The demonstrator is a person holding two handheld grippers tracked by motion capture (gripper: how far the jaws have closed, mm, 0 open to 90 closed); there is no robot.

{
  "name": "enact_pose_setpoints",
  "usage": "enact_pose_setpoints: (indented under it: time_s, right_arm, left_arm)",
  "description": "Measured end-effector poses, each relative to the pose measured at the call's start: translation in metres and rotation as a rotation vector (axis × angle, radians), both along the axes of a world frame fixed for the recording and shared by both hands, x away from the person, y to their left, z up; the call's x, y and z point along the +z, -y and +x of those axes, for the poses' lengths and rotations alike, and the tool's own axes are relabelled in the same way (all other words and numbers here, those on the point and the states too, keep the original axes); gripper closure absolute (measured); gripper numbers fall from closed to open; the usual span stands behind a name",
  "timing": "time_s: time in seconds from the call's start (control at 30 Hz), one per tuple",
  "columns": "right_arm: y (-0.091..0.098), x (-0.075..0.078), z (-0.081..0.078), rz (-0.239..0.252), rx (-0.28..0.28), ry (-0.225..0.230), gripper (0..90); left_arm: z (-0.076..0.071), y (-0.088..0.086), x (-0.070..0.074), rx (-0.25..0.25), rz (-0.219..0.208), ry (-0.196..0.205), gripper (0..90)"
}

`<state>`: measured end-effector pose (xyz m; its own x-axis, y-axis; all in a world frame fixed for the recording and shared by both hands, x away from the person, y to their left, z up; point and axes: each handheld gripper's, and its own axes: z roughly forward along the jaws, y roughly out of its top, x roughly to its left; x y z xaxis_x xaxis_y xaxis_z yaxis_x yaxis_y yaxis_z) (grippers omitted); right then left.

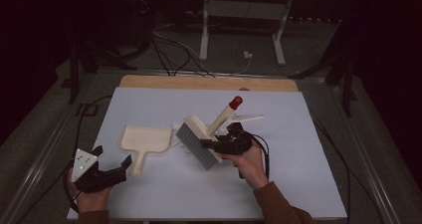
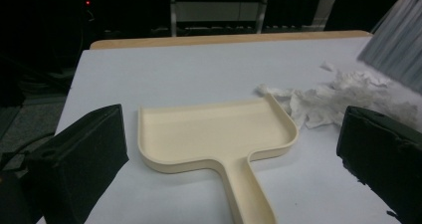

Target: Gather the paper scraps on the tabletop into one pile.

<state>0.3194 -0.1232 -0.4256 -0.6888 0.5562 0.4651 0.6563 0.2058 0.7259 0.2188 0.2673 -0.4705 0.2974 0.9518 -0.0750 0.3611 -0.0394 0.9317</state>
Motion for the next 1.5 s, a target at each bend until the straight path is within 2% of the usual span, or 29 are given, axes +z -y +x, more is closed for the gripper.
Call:
enact_pose_setpoints:
  time_s: [0.1, 0.27, 0.43, 0.73, 0.83, 1.03, 1.37, 1.5]
  right_arm:
    - [-0.007, -0.006, -0.002, -0.013, -0.006, 0.003, 67.6]
    - [-0.021, -0.016, -0.003, -0.049, -0.024, -0.021, 67.6]
    - [-0.031, -0.025, -0.002, -0.091, -0.060, -0.009, 67.6]
    - [-0.045, -0.042, 0.008, -0.111, -0.089, -0.061, 67.5]
    - [-0.047, -0.048, 0.013, -0.131, -0.118, -0.080, 67.6]
    - [-0.037, -0.052, 0.019, -0.144, -0.202, -0.111, 67.6]
    - [-0.009, -0.048, 0.018, -0.179, -0.292, -0.092, 67.6]
    - [0.004, -0.046, 0.018, -0.176, -0.318, -0.095, 67.6]
  left_arm:
    - [0.000, 0.000, -0.001, 0.001, 0.003, -0.004, 0.3]
    - [0.000, 0.000, -0.001, 0.000, 0.006, -0.006, 0.3]
    - [0.000, 0.000, -0.002, 0.000, 0.000, -0.010, 0.3]
    - [0.001, -0.001, -0.002, 0.000, -0.006, -0.011, 0.3]
    - [0.001, -0.001, -0.003, -0.001, -0.007, -0.013, 0.3]
    - [0.001, -0.001, -0.003, -0.003, -0.011, -0.012, 0.3]
    - [0.001, 0.000, -0.004, -0.005, -0.010, -0.017, 0.3]
    - [0.001, 0.000, -0.004, -0.006, -0.010, -0.017, 0.3]
